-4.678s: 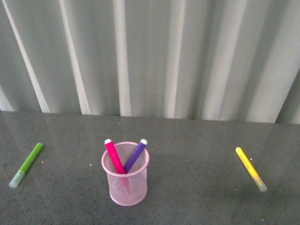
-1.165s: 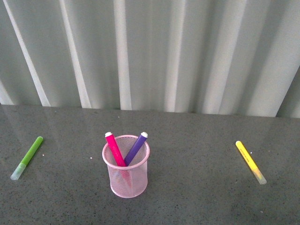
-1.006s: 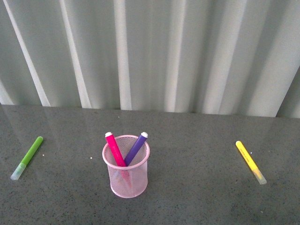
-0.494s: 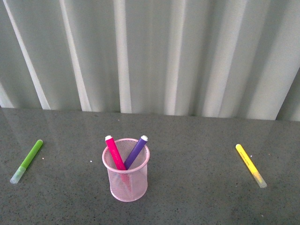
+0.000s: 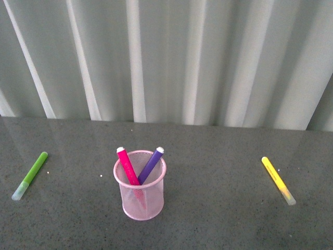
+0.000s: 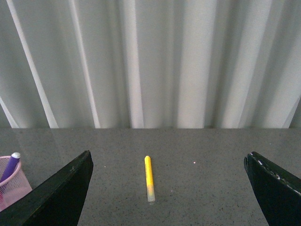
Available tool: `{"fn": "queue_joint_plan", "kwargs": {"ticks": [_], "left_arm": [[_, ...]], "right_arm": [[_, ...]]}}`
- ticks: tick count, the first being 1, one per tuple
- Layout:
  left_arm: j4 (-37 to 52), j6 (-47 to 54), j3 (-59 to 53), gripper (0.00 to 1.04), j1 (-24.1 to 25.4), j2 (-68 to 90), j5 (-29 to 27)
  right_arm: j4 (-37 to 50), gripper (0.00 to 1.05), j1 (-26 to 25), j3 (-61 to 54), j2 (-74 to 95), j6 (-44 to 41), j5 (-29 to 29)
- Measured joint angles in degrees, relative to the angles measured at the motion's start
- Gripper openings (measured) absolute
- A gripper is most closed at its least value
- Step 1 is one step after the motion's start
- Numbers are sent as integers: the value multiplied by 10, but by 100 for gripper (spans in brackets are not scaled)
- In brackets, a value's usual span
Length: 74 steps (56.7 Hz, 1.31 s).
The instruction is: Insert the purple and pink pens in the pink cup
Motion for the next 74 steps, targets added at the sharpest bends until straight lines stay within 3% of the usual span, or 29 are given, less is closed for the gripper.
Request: {"fn": "queue_joint_plan", "kwargs": {"ticks": [74], "left_arm": [[0, 0, 0, 98, 0, 0, 0]], "right_arm": [[0, 98, 0, 0, 0, 0, 0]]}}
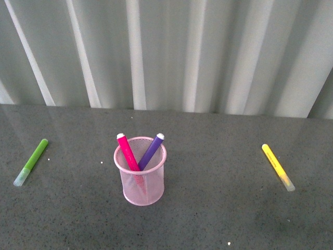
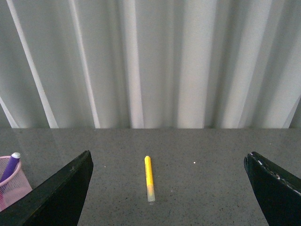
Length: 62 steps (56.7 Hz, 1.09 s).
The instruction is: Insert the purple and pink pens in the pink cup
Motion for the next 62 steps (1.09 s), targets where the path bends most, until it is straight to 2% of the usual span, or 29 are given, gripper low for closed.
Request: {"fn": "queue_joint_plan", "kwargs": {"ticks": [62], "left_arm": [[0, 0, 0, 98, 0, 0, 0]], "right_arm": [[0, 98, 0, 0, 0, 0, 0]]}}
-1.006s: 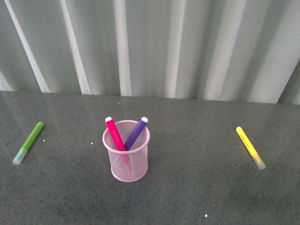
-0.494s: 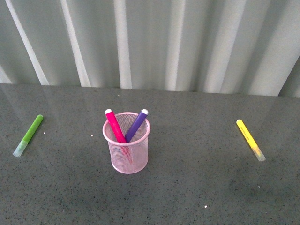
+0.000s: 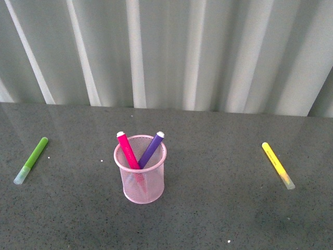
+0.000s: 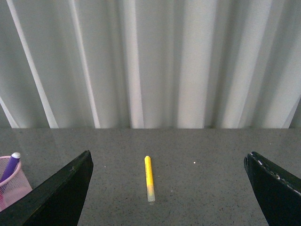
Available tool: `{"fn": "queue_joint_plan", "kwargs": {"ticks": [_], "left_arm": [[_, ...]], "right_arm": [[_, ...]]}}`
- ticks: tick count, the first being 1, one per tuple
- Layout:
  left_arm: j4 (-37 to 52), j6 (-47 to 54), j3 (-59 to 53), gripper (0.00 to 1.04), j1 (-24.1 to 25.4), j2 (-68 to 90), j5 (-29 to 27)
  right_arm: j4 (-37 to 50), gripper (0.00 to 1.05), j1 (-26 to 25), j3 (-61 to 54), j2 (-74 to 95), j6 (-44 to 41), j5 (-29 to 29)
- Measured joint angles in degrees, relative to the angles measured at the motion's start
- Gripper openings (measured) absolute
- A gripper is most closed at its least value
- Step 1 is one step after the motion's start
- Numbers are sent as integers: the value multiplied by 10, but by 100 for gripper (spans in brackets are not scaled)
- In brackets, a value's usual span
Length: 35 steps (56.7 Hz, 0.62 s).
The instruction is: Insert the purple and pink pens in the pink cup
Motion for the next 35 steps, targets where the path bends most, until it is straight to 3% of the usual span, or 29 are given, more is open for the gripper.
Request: {"fn": "queue_joint_plan", "kwargs": {"ticks": [35], "left_arm": [[0, 0, 0, 98, 0, 0, 0]], "right_arm": [[0, 98, 0, 0, 0, 0, 0]]}}
